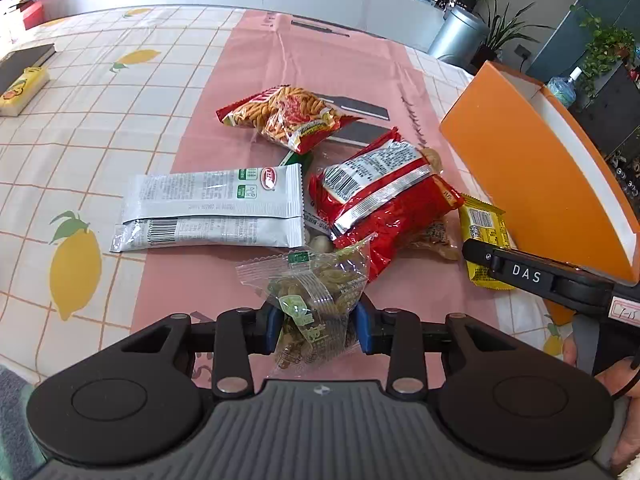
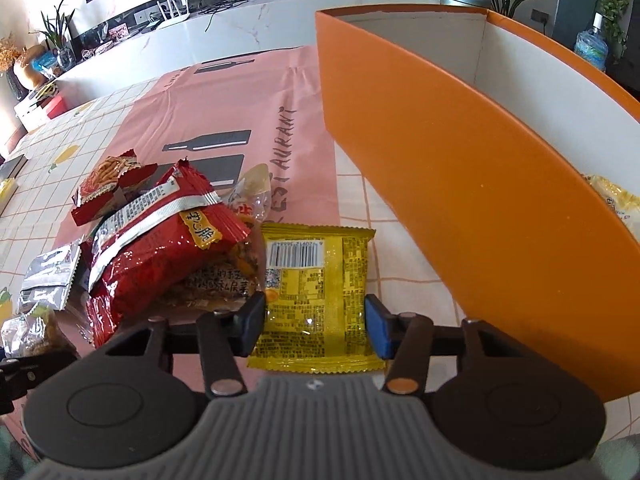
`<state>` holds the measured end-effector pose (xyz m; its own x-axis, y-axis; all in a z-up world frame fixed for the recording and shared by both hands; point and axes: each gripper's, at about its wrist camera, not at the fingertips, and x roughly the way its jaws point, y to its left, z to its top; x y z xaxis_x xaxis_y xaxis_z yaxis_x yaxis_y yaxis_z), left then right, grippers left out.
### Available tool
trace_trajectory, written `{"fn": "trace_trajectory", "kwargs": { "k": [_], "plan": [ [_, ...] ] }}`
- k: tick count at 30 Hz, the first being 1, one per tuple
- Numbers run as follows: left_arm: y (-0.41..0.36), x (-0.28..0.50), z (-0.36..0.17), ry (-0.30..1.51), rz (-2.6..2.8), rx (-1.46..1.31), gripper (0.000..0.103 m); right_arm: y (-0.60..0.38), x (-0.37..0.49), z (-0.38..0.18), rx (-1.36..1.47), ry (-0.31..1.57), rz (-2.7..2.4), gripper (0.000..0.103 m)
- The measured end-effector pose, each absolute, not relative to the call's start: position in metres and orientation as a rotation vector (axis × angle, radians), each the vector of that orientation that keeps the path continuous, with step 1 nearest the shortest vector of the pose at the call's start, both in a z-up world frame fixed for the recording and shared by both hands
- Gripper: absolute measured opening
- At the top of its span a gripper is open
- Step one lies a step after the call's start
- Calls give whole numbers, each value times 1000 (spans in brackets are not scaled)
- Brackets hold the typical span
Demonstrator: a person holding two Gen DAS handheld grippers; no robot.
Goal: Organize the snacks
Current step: 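Grasp the clear nut bag with the left tool while the right tool grasps the yellow wafer packet, then carry the nut bag and yellow packet into the orange box and release both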
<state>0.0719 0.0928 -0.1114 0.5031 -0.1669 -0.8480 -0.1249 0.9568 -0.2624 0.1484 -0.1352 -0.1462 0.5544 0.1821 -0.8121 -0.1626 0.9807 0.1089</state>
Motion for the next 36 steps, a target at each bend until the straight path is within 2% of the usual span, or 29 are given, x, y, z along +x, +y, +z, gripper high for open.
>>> {"fn": "trace_trajectory", "kwargs": {
  "k": [7, 15, 26, 36],
  "plan": [
    [89, 58, -83, 987, -65, -343, 41, -132, 122, -121, -35, 856, 243, 50],
    [58, 58, -41, 913, -146, -301, 41, -166, 92, -79, 87, 810, 296, 50],
    [-34, 87, 7, 864, -382, -197, 41, -257, 87, -12, 115, 760, 308, 50],
    [-125, 137, 18, 934, -577, -36, 40, -338, 130, 10, 33, 832, 273, 50]
  ]
}}
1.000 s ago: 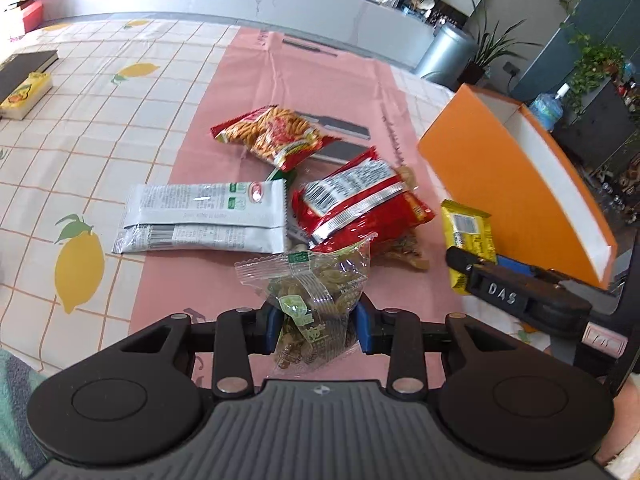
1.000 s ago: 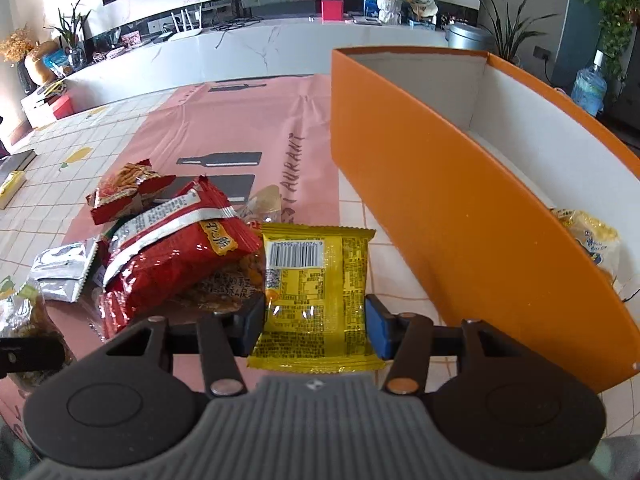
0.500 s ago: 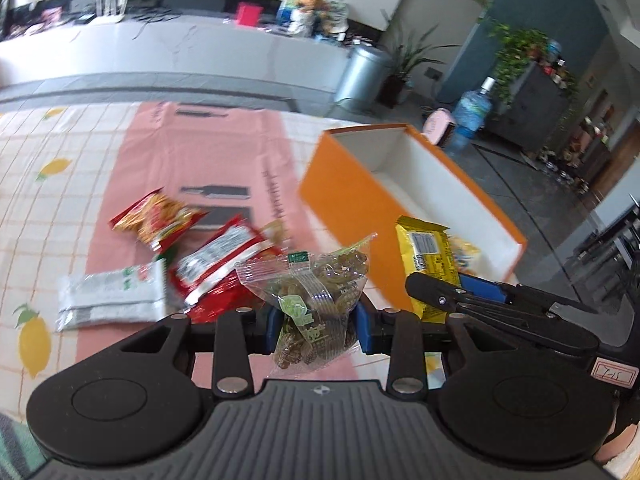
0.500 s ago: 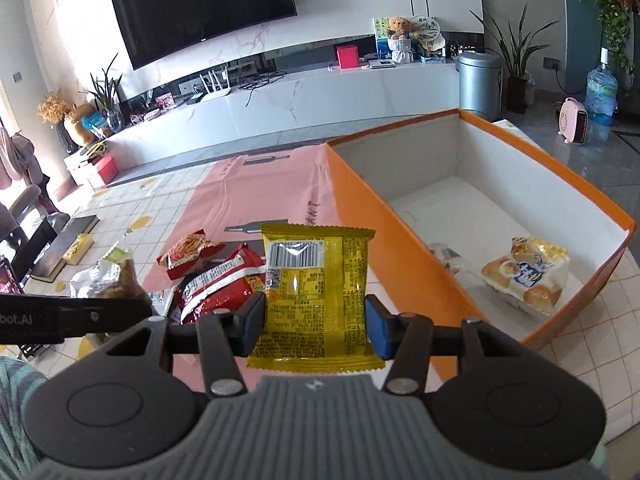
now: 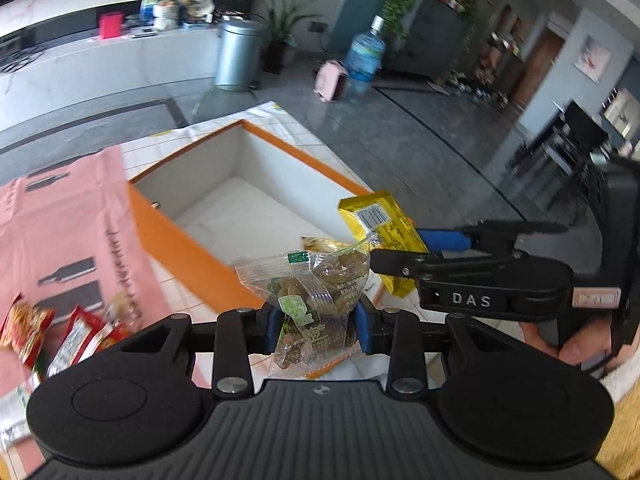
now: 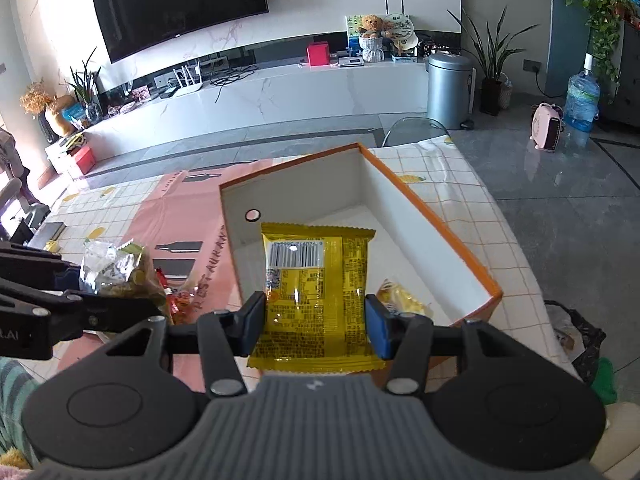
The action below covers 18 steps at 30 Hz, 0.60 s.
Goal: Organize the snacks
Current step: 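Carry the nut bag and yellow packet into the orange box and release both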
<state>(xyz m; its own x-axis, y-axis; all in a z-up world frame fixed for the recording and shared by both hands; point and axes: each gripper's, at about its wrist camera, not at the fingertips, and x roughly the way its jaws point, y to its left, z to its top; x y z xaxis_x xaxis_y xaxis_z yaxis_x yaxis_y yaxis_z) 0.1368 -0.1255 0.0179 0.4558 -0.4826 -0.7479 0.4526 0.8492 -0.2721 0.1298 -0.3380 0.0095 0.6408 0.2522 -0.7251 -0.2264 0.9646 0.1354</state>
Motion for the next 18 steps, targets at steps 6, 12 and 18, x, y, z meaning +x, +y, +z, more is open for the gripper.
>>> {"fn": "trace_trajectory", "kwargs": {
  "k": [6, 12, 18],
  "plan": [
    [-166, 163, 13, 993, -630, 95, 40, -364, 167, 5, 18, 902, 289, 50],
    [-189, 190, -10, 1098, -667, 177, 40, -372, 202, -16, -10, 986, 317, 50],
    [-204, 218, -45, 1215, -663, 258, 40, -370, 237, -50, 6, 1083, 344, 50]
  ]
}}
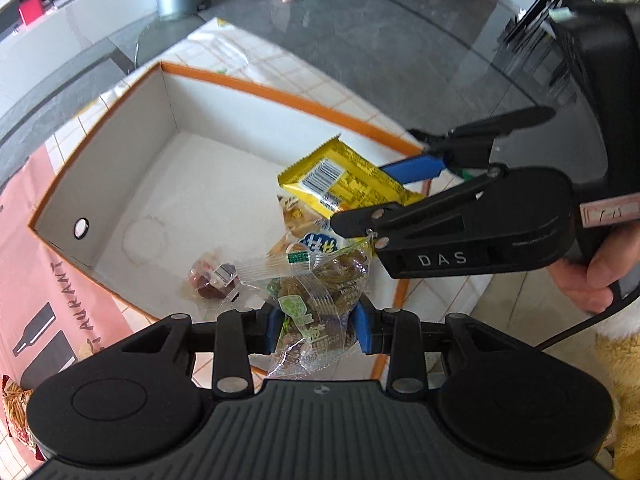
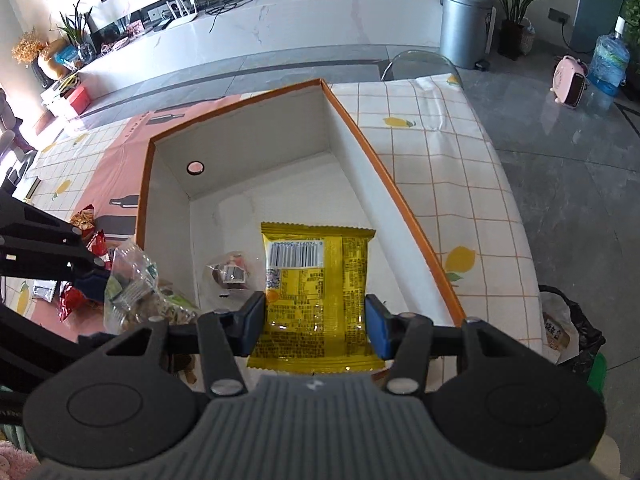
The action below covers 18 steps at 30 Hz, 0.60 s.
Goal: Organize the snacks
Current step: 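Carry the nut bag and yellow packet into the orange box and release both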
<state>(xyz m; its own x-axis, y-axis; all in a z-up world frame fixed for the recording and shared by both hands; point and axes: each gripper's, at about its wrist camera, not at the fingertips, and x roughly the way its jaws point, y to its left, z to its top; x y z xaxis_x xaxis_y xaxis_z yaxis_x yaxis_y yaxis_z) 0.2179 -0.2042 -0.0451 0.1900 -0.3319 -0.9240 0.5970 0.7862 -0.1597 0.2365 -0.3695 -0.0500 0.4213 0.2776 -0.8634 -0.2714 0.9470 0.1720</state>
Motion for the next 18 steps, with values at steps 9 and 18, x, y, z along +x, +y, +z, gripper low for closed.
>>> {"fn": "trace_trajectory", "kwargs": {
  "k": [9, 18],
  "plan": [
    [-211, 247, -82, 1324, -673, 335, 40, -358, 276, -84, 9, 1165, 370, 50],
    [-218, 264, -112, 1398, -688, 394, 40, -338, 308, -111, -27, 1237, 386, 51]
  ]
}}
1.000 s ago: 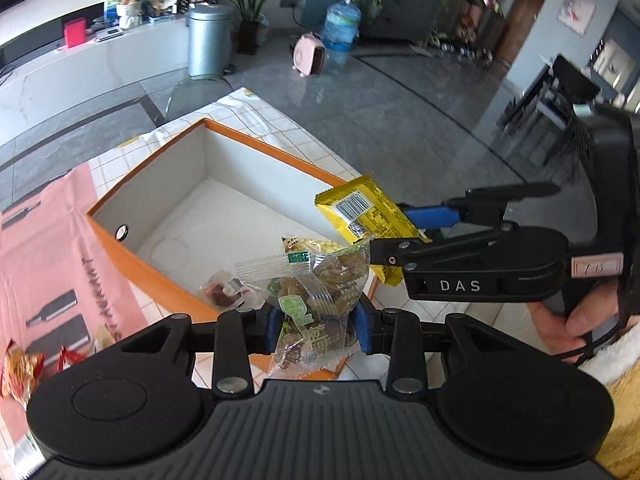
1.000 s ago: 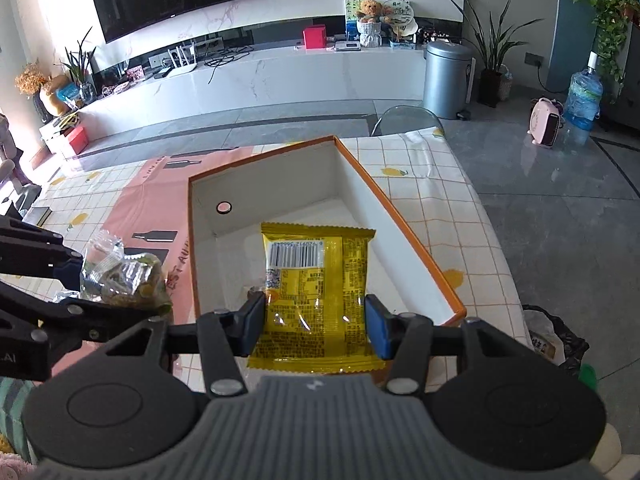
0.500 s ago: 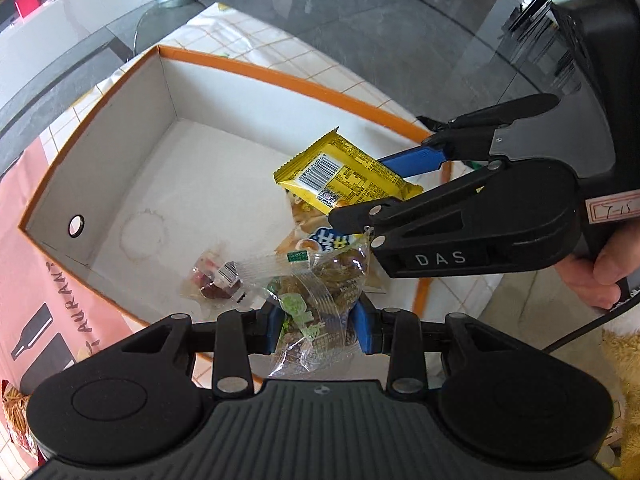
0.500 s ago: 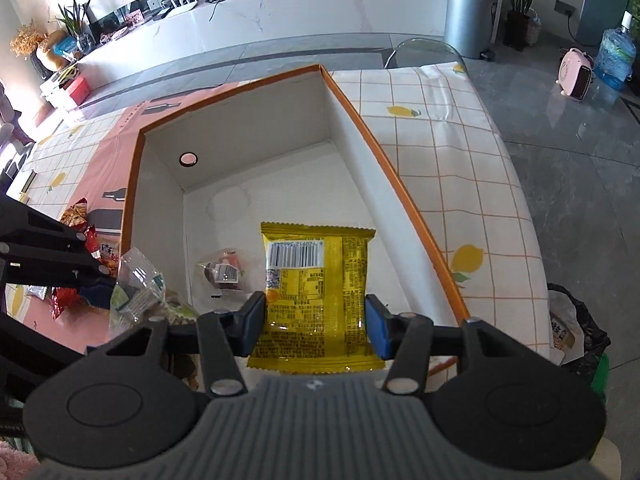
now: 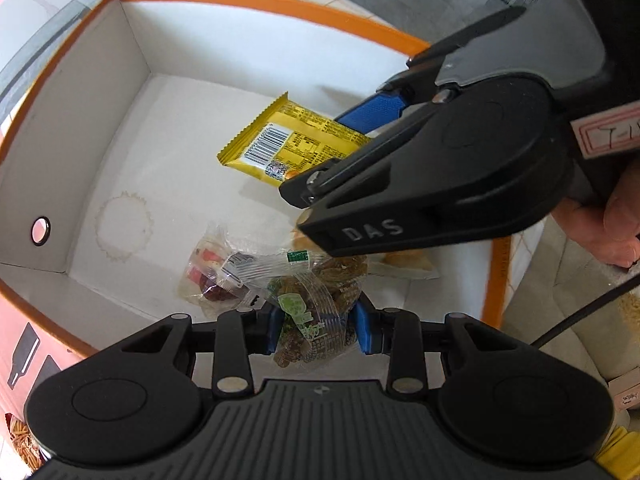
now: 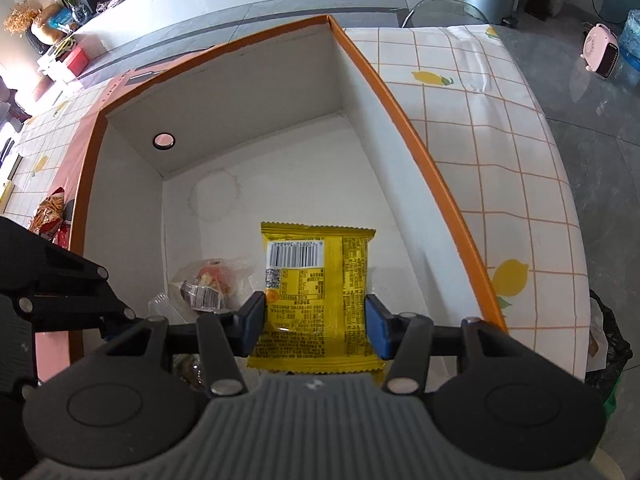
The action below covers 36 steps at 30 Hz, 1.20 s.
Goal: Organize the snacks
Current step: 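Carry the nut bag and yellow packet into the orange box and release both, then move both tools back over the remaining snacks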
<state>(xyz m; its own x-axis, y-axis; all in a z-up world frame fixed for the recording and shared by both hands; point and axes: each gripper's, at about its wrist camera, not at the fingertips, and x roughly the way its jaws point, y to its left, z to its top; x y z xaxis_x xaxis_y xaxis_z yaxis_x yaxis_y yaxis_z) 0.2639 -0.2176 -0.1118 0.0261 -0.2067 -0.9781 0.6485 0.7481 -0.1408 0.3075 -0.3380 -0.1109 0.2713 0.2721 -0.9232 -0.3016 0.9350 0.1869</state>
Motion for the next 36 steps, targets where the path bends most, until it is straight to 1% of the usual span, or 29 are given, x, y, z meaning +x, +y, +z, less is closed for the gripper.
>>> {"fn": "trace_trajectory", "kwargs": {
  "k": [5, 14, 16, 18, 19, 21, 22, 28, 31, 32, 36],
  "plan": [
    [-221, 273, -122, 1442, -666, 390, 40, -331, 318, -118, -55, 1268, 371, 51],
    [-222, 282, -131, 1456, -655, 385, 41, -332, 326, -129, -29, 1303, 374, 53],
    [-221, 280, -130, 1451, -641, 387, 47, -331, 326, -129, -26, 1305, 369, 52],
    [-221, 279, -128, 1445, -639, 373, 49, -331, 325, -127, -19, 1306, 362, 53],
    [-221, 279, -126, 1439, -642, 368, 51, -331, 324, -125, -17, 1305, 359, 54],
    [-220, 277, -119, 1419, -648, 360, 56, -332, 322, -120, -11, 1296, 353, 60],
    [-219, 275, -116, 1408, -650, 356, 58, -333, 321, -117, -9, 1294, 351, 60],
    [-212, 257, -90, 1333, -659, 331, 58, -335, 308, -98, -18, 1275, 318, 60],
    [-207, 245, -75, 1288, -653, 334, 58, -338, 299, -85, -18, 1267, 289, 62],
    [-206, 240, -68, 1270, -655, 337, 58, -339, 296, -80, -18, 1262, 280, 65],
    [-193, 219, -41, 1196, -657, 305, 58, -341, 279, -55, -5, 1223, 260, 65]
  ]
}}
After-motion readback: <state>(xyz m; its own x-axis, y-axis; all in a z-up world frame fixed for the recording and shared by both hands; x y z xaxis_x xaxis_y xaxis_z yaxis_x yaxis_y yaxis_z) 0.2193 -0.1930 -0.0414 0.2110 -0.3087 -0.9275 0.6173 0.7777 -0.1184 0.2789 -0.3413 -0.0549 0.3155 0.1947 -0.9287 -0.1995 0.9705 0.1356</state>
